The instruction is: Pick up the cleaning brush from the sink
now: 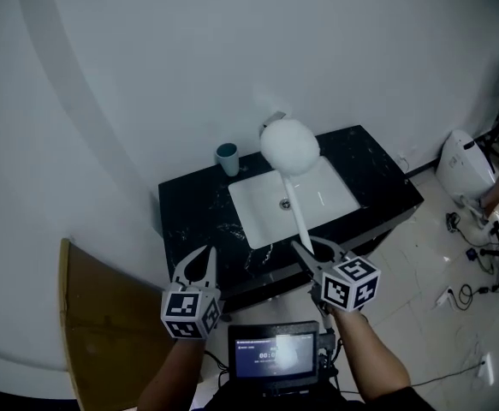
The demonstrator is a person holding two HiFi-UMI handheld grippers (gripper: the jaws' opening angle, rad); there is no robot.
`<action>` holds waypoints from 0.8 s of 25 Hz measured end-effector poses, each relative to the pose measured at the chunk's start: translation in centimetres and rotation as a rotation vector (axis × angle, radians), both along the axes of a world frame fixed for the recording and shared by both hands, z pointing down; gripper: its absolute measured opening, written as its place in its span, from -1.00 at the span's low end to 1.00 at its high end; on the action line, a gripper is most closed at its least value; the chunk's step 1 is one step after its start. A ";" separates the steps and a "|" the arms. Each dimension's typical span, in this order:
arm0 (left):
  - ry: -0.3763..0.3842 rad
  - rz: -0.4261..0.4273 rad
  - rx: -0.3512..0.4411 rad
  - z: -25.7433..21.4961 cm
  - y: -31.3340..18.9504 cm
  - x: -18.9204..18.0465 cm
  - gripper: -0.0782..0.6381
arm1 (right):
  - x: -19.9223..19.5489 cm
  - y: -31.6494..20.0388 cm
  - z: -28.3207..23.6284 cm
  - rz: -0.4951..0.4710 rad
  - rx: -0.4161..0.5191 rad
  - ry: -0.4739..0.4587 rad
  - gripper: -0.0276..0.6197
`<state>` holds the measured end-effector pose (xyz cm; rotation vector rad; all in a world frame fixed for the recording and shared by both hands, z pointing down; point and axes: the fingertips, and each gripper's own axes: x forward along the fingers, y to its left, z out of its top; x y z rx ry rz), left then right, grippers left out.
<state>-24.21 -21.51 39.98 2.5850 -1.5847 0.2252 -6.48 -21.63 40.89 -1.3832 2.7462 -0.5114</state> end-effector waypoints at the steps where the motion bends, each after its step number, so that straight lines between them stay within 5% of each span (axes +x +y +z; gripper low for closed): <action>1: -0.009 0.003 0.003 -0.2 0.5 -0.6 -0.81 | -0.2 0.5 -0.3 0.016 0.015 -0.006 -0.78; 5: -0.065 0.002 0.049 -1.6 2.0 -3.2 -0.81 | -0.6 2.0 -1.6 0.054 0.076 -0.013 -0.78; 9: -0.027 -0.047 0.072 -2.8 2.3 -5.4 -0.81 | -0.9 2.8 -2.0 0.064 0.089 0.021 -0.78; 20: 0.034 -0.003 0.068 -2.0 4.9 -3.9 -0.81 | -1.3 4.6 -3.2 0.089 0.159 0.063 -0.78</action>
